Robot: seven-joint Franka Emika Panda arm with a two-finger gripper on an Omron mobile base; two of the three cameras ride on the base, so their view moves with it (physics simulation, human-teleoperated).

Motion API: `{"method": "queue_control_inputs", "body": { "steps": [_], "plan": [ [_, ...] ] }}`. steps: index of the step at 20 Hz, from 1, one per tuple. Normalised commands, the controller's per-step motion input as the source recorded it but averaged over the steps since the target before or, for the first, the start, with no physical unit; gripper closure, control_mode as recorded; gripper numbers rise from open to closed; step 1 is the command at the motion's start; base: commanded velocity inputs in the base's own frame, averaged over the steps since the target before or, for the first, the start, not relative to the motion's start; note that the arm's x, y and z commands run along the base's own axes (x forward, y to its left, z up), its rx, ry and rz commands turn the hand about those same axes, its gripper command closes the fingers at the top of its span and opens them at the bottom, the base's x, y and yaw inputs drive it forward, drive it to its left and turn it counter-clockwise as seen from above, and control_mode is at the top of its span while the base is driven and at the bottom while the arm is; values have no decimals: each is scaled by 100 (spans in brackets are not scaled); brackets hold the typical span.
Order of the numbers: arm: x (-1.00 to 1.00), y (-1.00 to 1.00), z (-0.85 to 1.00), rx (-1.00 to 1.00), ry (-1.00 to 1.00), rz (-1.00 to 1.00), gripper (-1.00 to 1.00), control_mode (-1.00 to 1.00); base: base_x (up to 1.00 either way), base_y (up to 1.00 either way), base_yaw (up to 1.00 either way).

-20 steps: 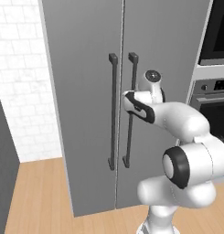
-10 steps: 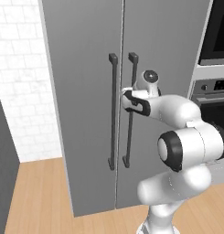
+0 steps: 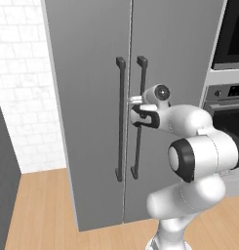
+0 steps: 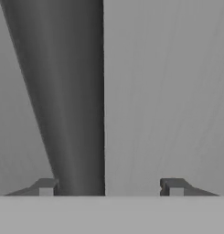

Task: Take the strawberry from the fridge and place it on top of the pancake, located on the dining counter.

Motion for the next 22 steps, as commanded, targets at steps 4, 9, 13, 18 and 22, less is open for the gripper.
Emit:
{"method": "queue_control_inputs", "body": {
  "steps": [4, 9, 13, 18, 22],
  "plan": [
    [13, 0, 0, 0, 0, 0, 100, -100, 0, 0, 0],
    [-58, -23, 0, 4, 0, 0, 100, -100, 0, 0, 0],
    [-100, -82, 5, 11, 0, 0, 100, -100, 0, 0, 0],
    [-97, -100, 13, 14, 0, 0, 100, -100, 0, 0, 0],
    [-94, -100, 18, 17, 1, 0, 100, -100, 0, 0, 0]
  ]
}}
